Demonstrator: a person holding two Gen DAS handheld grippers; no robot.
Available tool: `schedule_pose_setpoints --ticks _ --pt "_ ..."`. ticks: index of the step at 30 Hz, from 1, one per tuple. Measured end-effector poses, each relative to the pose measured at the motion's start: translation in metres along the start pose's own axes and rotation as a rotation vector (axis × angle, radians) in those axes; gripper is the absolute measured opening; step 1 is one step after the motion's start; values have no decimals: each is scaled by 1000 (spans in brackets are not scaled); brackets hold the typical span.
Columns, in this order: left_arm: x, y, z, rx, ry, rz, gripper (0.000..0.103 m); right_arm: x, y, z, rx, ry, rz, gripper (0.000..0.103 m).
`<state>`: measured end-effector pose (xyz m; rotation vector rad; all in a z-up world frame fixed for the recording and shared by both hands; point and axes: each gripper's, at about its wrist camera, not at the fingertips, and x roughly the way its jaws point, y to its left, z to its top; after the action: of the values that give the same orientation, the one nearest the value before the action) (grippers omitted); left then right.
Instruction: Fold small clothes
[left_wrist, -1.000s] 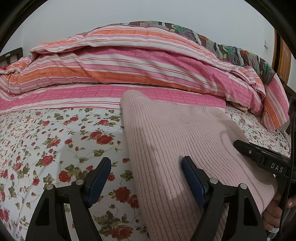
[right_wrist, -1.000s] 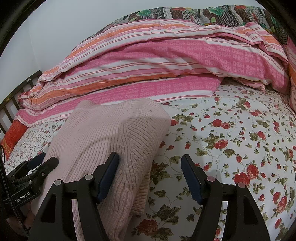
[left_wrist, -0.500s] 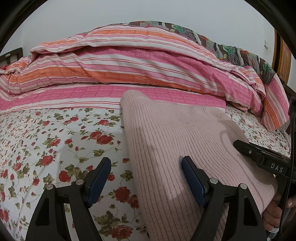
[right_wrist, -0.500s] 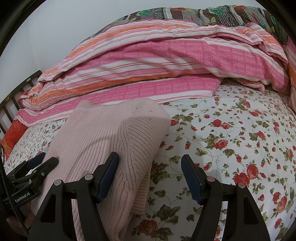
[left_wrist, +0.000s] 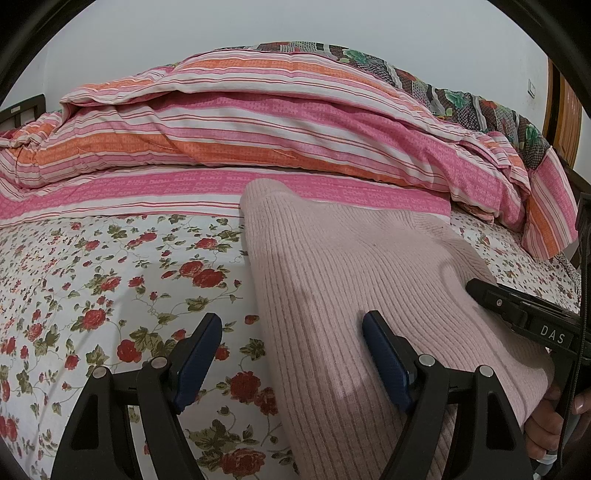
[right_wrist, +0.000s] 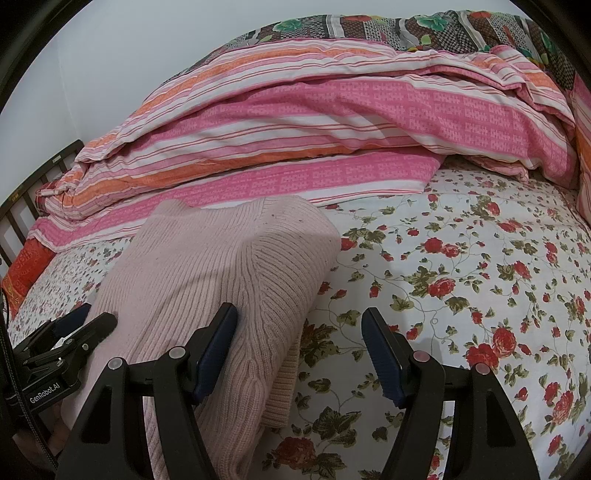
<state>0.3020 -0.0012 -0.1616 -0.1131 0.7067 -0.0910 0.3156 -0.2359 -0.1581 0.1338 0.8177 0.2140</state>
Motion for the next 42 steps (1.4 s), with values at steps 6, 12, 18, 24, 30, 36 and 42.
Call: schedule_pose_setpoints --ticks 6,12,18,24,30,36,42 --pt "0 0 0 0 0 0 78 0 0 0 0 -1 0 68" --pt "0 0 0 0 0 0 78 0 0 0 -1 -3 0 68" --pt "0 0 0 0 0 0 78 1 0 -1 0 -4 1 68" --pt "-1 0 0 -1 0 0 78 2 0 -1 1 -4 3 68" --pt "-1 0 0 -1 1 0 78 2 -1 -1 -2 -7 -1 68" --pt "-4 1 2 2 -6 -27 76 2 -1 -2 1 -6 5 68" --pt "-15 16 11 -54 -27 -108 75 -9 -11 4 50 -8 67 68"
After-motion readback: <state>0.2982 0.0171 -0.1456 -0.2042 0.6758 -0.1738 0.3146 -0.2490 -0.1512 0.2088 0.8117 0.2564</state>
